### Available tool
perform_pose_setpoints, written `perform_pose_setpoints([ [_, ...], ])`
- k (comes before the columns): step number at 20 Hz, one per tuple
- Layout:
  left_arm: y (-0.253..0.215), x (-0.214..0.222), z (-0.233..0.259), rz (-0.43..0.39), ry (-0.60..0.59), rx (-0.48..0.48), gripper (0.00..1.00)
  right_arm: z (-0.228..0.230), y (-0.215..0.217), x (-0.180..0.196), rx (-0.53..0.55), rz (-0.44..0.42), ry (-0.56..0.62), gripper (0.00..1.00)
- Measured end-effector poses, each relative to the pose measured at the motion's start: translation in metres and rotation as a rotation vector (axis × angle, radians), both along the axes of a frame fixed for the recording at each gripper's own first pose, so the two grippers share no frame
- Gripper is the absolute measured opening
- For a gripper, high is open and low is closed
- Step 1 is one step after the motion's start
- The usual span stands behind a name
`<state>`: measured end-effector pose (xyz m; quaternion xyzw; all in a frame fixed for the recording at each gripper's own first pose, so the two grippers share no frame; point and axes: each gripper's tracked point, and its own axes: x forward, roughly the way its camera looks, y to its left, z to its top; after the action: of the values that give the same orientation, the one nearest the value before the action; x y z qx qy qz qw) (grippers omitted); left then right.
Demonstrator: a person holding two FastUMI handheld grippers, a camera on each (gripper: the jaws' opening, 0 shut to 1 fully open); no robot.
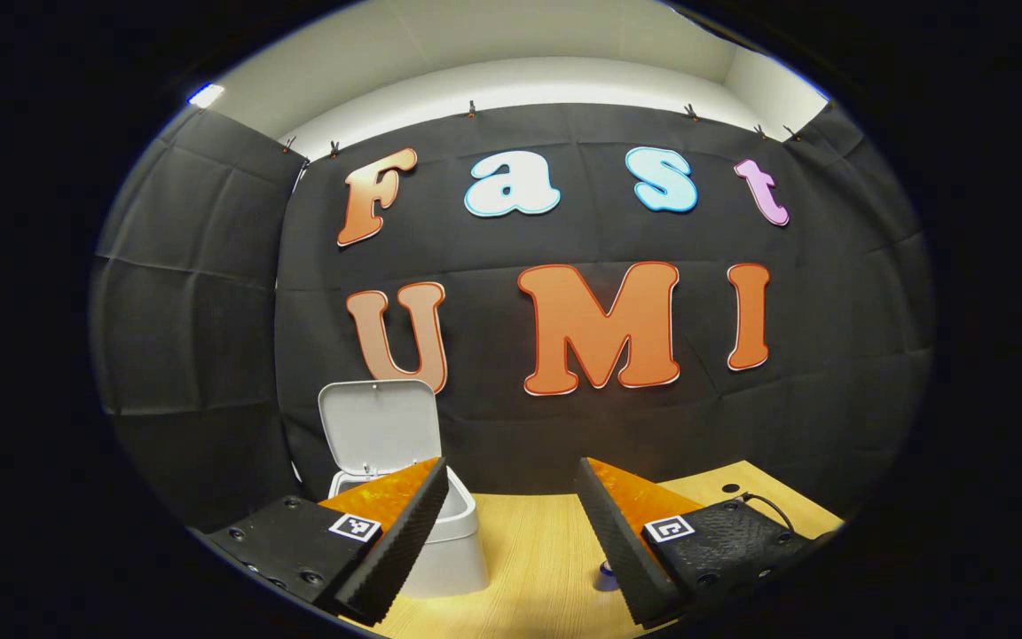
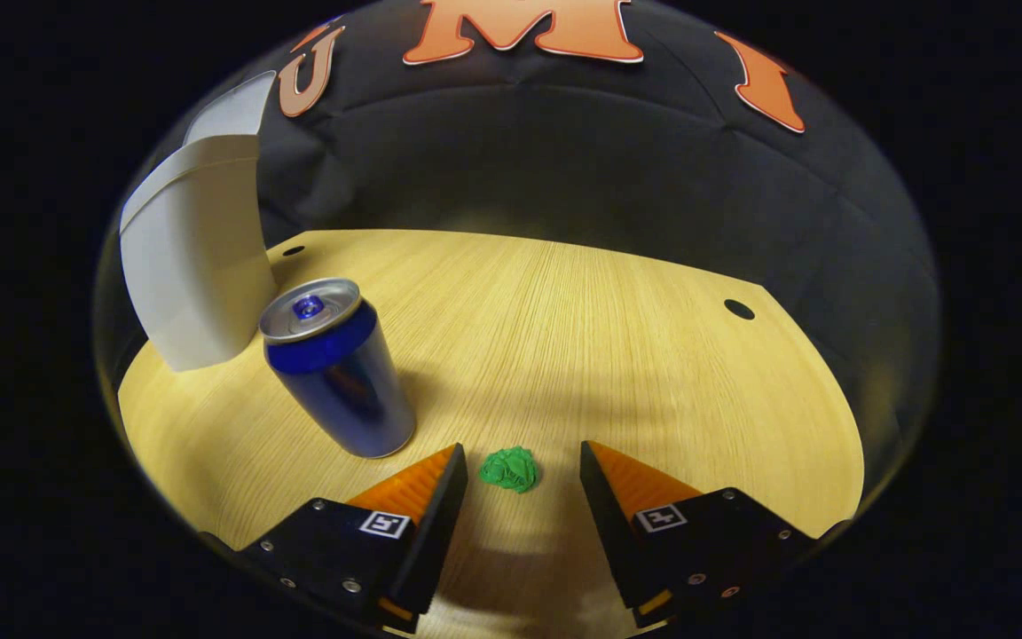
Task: Press the lid of the desktop garbage bin to open it, pick up the crumpled paper on the desktop and throw it into the bin, then pick up the pop can on the desktop and drop it into the bin, and finally close the garbage bin lid.
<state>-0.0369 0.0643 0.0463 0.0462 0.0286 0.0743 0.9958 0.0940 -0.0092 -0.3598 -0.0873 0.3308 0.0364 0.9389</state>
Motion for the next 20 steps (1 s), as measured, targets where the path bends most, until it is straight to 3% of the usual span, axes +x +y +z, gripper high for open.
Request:
perform_pose_setpoints([
  [1,-0.001,0.001,-0.002,-0.001,0.004,-0.001,0.92,-0.004,0.000,-0.002,-0.002,0.001,0.015,0.70],
  [2,-0.001,0.001,-0.003,-0.002,0.010,-0.001,0.92,-0.007,0.000,-0.004,0.002,0.001,0.029,0.56],
  [3,-0.002,0.001,-0.005,-0.004,0.012,-0.001,0.92,-0.010,0.001,-0.004,0.013,0.002,0.038,0.55],
  [4,-0.003,0.000,-0.005,-0.007,0.015,-0.003,0.93,-0.012,0.001,-0.005,0.013,-0.001,0.046,0.40],
  [5,-0.002,0.000,-0.007,-0.011,0.017,-0.006,0.93,-0.011,0.001,-0.007,0.012,0.001,0.050,0.35],
  [13,-0.007,-0.002,-0.011,-0.037,0.024,-0.019,0.92,0.000,-0.006,-0.008,-0.002,-0.013,0.022,0.13],
  [14,-0.006,-0.001,-0.011,-0.040,0.024,-0.022,0.92,0.005,-0.008,-0.007,0.002,-0.021,0.009,0.17],
  [15,-0.005,-0.002,-0.012,-0.042,0.025,-0.024,0.92,0.009,-0.008,-0.006,0.016,-0.028,0.000,0.06],
  [20,-0.002,-0.004,-0.017,-0.050,0.029,-0.046,0.92,0.029,-0.012,-0.006,0.034,-0.047,-0.045,0.02],
])
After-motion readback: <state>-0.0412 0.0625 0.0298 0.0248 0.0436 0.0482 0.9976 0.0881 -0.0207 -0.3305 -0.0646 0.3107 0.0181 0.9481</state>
